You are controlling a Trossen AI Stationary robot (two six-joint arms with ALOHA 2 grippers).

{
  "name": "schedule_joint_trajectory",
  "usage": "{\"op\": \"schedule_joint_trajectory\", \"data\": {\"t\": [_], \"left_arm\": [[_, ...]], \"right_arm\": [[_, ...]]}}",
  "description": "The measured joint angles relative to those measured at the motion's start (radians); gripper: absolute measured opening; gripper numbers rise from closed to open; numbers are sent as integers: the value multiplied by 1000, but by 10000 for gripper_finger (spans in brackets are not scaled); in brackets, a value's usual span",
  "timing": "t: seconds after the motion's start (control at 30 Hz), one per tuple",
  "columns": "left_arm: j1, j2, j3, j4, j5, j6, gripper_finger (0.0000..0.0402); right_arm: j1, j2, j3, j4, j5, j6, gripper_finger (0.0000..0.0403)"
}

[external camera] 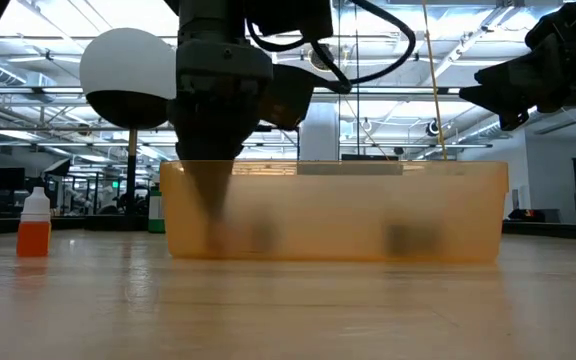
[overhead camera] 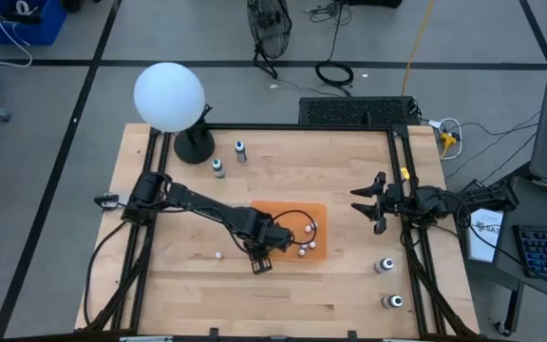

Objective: Pick & Place food coloring
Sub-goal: Put the small pink food coloring bottle into the container, then put the small orange food coloring bottle into the container

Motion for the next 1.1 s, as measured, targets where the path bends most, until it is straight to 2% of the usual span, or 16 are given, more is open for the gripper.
{"op": "schedule_joint_trajectory", "data": {"t": [0.1,0.23,0.53,0.63,0.77,0.93,1.1], "left_arm": [[0,-6,0,12,0,0,166],[4,-20,1,9,-1,1,175],[22,-137,2,-14,-14,-3,148],[9,-196,2,-87,-56,-12,138],[-50,-260,-15,-211,-168,-104,128],[-125,-287,-100,-231,-153,-315,135],[-171,-288,-190,-226,-134,-517,171]], "right_arm": [[0,0,0,0,0,0,180],[0,0,0,0,0,0,178],[0,4,0,3,0,0,178],[0,7,0,0,0,0,177],[0,8,0,0,0,0,177],[0,8,0,0,0,0,180],[0,8,0,0,0,0,178]]}}
